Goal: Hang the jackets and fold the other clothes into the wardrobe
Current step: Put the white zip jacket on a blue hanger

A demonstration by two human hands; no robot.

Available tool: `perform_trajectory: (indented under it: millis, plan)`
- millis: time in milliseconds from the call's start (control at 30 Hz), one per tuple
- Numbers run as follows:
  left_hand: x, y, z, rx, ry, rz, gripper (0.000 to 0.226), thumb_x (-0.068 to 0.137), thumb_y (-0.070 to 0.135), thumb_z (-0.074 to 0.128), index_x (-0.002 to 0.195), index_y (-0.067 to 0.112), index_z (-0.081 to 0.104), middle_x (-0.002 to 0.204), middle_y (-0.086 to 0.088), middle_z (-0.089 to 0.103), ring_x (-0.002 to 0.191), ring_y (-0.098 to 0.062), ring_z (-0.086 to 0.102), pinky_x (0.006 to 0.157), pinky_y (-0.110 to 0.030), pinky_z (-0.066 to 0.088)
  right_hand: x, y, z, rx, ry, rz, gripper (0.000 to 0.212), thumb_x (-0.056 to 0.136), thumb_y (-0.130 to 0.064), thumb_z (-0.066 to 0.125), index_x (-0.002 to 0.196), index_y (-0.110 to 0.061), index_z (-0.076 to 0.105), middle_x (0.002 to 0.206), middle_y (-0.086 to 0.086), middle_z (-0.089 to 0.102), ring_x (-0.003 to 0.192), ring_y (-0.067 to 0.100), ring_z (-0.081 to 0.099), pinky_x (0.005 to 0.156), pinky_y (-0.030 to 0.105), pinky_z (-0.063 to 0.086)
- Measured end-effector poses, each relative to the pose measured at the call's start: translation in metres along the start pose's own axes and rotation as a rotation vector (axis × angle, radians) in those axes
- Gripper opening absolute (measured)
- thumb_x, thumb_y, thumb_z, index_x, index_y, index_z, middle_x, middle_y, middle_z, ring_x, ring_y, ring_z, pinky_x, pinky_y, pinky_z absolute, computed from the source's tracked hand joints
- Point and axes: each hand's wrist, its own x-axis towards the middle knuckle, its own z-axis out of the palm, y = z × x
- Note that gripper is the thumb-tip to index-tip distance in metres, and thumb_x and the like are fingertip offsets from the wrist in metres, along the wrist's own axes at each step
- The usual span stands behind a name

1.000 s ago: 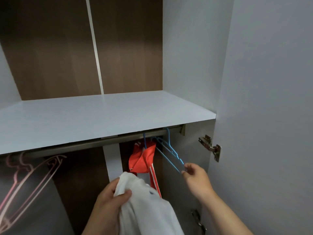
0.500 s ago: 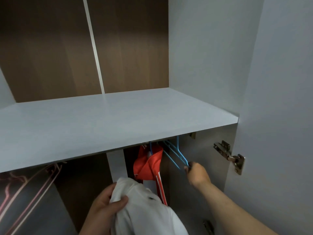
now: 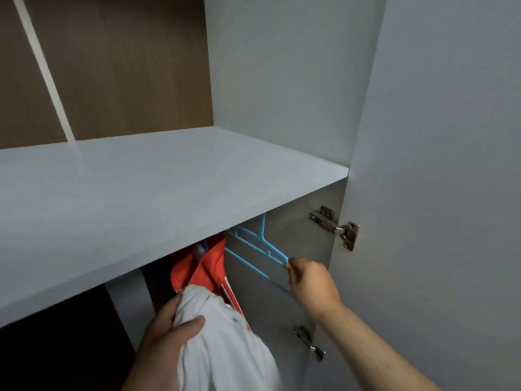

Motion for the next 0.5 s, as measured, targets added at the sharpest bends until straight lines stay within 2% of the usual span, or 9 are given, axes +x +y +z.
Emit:
perform_trajectory:
  millis: [67, 133, 200, 300, 367, 400, 433, 500]
  plan:
    - [0.001, -0.008, 0.011, -0.055, -0.032, -0.040, 0.052, 0.076, -0.012, 0.061, 0.124, 0.007, 0.063, 0.115, -0.016, 0.070, 0.112, -0.033, 0.064, 0.105, -0.049, 0.043, -0.024, 0.008, -0.011, 0.007, 0.022, 0.038, 0.029, 0.100, -0.027, 0.050, 0.071, -0.021, 0.052, 0.065, 0.001, 0.057, 0.065, 0.028, 0.051, 0.058, 0.036, 0.036]
    - [0.000, -0.013, 0.024, -0.087, -0.075, -0.079, 0.050, 0.075, -0.012, 0.059, 0.120, 0.009, 0.065, 0.110, -0.014, 0.073, 0.105, -0.029, 0.068, 0.091, -0.036, 0.055, -0.051, 0.017, -0.022, 0.016, 0.034, 0.062, 0.035, 0.100, -0.024, 0.050, 0.065, -0.024, 0.042, 0.059, -0.003, 0.049, 0.061, 0.025, 0.047, 0.057, 0.037, 0.036]
    - [-0.003, -0.021, 0.036, -0.111, -0.112, -0.108, 0.044, 0.077, -0.014, 0.057, 0.111, 0.012, 0.067, 0.101, -0.008, 0.076, 0.091, -0.019, 0.073, 0.071, -0.023, 0.059, -0.078, 0.026, -0.035, 0.019, 0.050, 0.107, 0.034, 0.100, -0.024, 0.051, 0.066, -0.022, 0.044, 0.061, -0.002, 0.055, 0.063, 0.025, 0.052, 0.059, 0.037, 0.040]
    - [-0.011, -0.029, 0.057, -0.148, -0.180, -0.171, 0.037, 0.077, -0.015, 0.056, 0.103, 0.008, 0.068, 0.090, -0.011, 0.076, 0.077, -0.020, 0.074, 0.059, -0.025, 0.059, -0.117, 0.036, -0.057, 0.073, 0.103, 0.161, 0.033, 0.099, -0.020, 0.053, 0.066, -0.015, 0.052, 0.059, 0.001, 0.056, 0.063, 0.019, 0.051, 0.054, 0.022, 0.036]
    - [-0.022, -0.033, 0.075, -0.163, -0.235, -0.235, 0.036, 0.069, -0.010, 0.058, 0.101, 0.004, 0.068, 0.090, -0.018, 0.075, 0.079, -0.030, 0.074, 0.065, -0.034, 0.061, -0.145, 0.041, -0.076, 0.142, 0.133, 0.201, 0.036, 0.098, -0.018, 0.056, 0.062, -0.019, 0.054, 0.056, -0.002, 0.054, 0.060, 0.014, 0.051, 0.056, 0.019, 0.036]
    - [-0.028, -0.036, 0.081, -0.169, -0.264, -0.271, 0.041, 0.067, -0.007, 0.059, 0.107, 0.001, 0.067, 0.097, -0.024, 0.073, 0.087, -0.037, 0.072, 0.077, -0.042, 0.060, -0.158, 0.043, -0.084, 0.183, 0.134, 0.218, 0.039, 0.098, -0.017, 0.057, 0.060, -0.023, 0.055, 0.056, -0.006, 0.054, 0.058, 0.011, 0.050, 0.057, 0.019, 0.037]
    - [-0.036, -0.038, 0.088, -0.173, -0.300, -0.312, 0.047, 0.068, -0.007, 0.058, 0.115, -0.001, 0.064, 0.106, -0.028, 0.070, 0.097, -0.043, 0.068, 0.092, -0.051, 0.054, -0.173, 0.047, -0.093, 0.221, 0.130, 0.236, 0.041, 0.097, -0.016, 0.057, 0.058, -0.026, 0.055, 0.056, -0.009, 0.055, 0.058, 0.007, 0.049, 0.058, 0.018, 0.037]
    - [-0.049, -0.042, 0.098, -0.177, -0.388, -0.343, 0.052, 0.078, -0.013, 0.054, 0.128, -0.001, 0.057, 0.120, -0.028, 0.064, 0.115, -0.044, 0.060, 0.108, -0.056, 0.037, -0.204, 0.054, -0.110, 0.280, 0.089, 0.274, 0.042, 0.097, -0.014, 0.058, 0.057, -0.027, 0.059, 0.056, -0.014, 0.057, 0.056, 0.004, 0.049, 0.056, 0.015, 0.036]
